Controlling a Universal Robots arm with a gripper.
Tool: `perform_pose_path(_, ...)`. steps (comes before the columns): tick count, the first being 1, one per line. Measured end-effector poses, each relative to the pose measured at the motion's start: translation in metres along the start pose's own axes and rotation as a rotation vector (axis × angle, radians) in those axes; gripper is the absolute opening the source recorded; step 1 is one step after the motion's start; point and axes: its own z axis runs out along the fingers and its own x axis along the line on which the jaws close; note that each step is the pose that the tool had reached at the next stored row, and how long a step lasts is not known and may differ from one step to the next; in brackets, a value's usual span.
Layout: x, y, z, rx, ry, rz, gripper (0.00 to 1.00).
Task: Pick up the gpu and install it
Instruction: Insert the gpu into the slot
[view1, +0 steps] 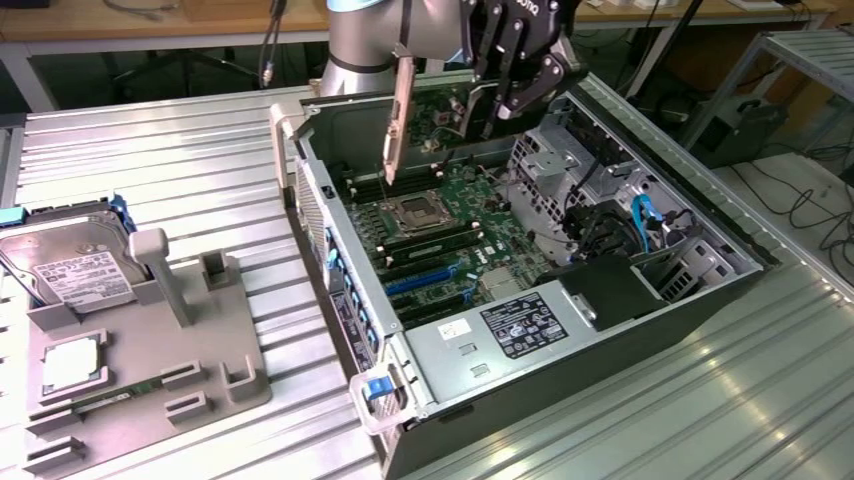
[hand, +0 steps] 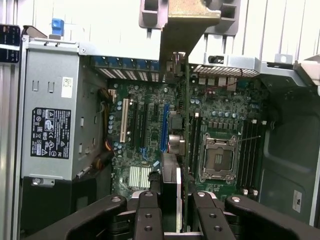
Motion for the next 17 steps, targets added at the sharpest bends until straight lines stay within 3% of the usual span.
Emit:
perform_pose_path(3,0.0,-0.0001,0.0039,0.0006,-0.0001,0.005,0.28)
perform_pose_path(6,0.0,-0.0006,0.0178,0.0007,-0.0003,0.012,0.28)
perform_pose_path(12,0.0,-0.001,0.0294,0.0013,-0.0028,0.075,0.28)
perform_pose_path(13,0.0,-0.0011,0.0332,0.0078,-0.0023,0.075,0.28)
perform_pose_path(14,0.0,-0.0013,0.0368,0.0181,-0.0018,0.075,0.28)
perform_pose_path(17,0.0,-0.0016,0.0448,0.0182,-0.0018,0.075,0.28)
